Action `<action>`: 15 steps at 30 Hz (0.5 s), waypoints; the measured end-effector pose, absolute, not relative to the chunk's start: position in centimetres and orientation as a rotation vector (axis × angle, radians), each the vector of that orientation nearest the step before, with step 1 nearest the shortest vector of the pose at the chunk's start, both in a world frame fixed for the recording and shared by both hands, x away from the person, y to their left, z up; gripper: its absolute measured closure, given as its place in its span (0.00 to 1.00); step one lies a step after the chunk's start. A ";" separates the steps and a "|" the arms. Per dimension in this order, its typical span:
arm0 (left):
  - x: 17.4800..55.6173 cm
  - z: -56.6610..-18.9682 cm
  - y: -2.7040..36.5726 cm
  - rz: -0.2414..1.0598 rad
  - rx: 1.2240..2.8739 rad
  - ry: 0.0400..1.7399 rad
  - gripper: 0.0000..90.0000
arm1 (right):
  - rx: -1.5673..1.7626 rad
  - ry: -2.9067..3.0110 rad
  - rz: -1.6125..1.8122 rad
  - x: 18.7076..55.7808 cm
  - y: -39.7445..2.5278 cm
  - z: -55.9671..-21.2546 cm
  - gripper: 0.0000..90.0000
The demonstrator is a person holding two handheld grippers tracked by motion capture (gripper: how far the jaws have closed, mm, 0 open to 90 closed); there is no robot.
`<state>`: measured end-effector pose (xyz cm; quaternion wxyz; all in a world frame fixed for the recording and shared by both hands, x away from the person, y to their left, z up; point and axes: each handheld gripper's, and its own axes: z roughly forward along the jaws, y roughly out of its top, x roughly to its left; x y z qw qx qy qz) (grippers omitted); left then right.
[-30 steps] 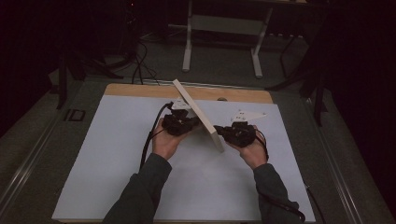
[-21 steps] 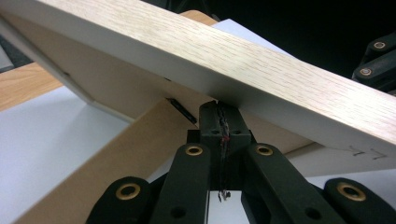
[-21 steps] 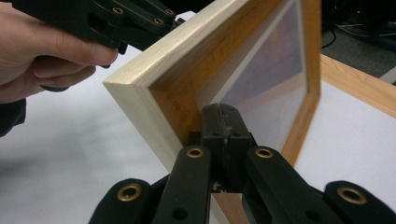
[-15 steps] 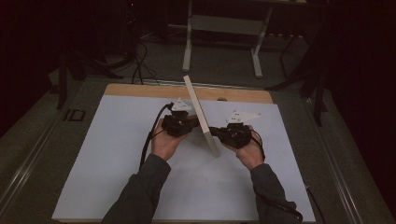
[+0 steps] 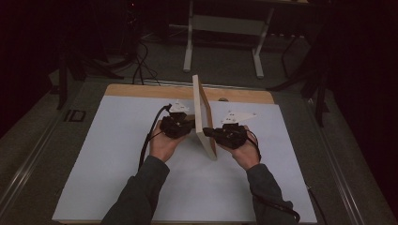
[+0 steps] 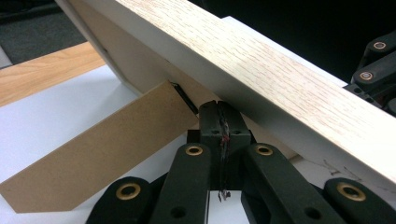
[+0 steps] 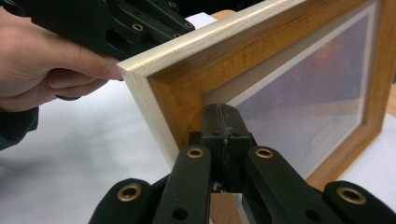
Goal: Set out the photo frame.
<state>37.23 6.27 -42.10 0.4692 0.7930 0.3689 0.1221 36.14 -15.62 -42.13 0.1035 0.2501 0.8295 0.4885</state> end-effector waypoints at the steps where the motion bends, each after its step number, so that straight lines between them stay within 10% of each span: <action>1: 37.3 -42.1 6.3 0.298 1.944 0.903 1.00 | 0.735 2.448 1.443 36.1 -15.5 -42.1 1.00; 15: 37.7 -42.5 7.2 0.245 1.925 0.884 1.00 | 0.725 2.473 1.458 36.0 -15.2 -42.5 1.00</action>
